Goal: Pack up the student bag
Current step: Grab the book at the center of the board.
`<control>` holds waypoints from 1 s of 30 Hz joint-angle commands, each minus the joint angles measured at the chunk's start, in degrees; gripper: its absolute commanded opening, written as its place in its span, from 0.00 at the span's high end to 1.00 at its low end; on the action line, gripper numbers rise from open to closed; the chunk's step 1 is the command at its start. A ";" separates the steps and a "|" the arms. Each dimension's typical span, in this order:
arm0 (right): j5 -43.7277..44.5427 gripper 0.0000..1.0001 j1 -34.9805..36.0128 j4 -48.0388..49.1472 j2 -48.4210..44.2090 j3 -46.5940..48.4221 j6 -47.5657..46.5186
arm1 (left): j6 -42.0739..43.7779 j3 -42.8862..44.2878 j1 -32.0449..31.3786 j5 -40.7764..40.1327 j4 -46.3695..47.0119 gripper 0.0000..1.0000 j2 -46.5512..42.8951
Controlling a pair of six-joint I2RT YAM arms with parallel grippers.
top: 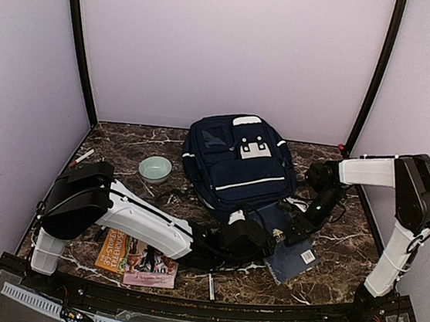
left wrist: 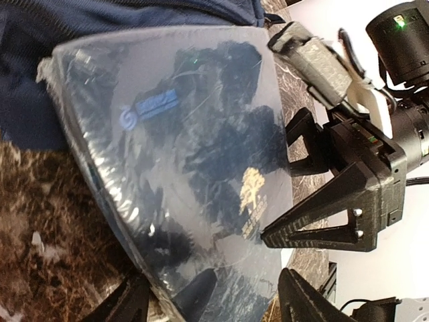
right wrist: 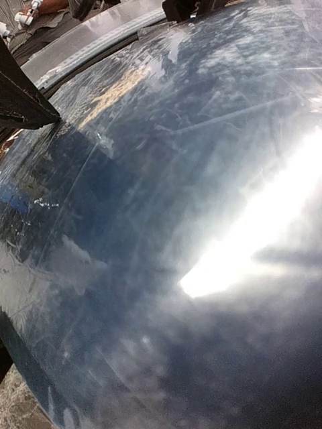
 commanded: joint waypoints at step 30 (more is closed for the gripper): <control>-6.83 0.20 0.88 1.10 -1.94 -2.71 -1.25 | 11.71 -8.95 0.70 2.29 40.37 0.69 1.70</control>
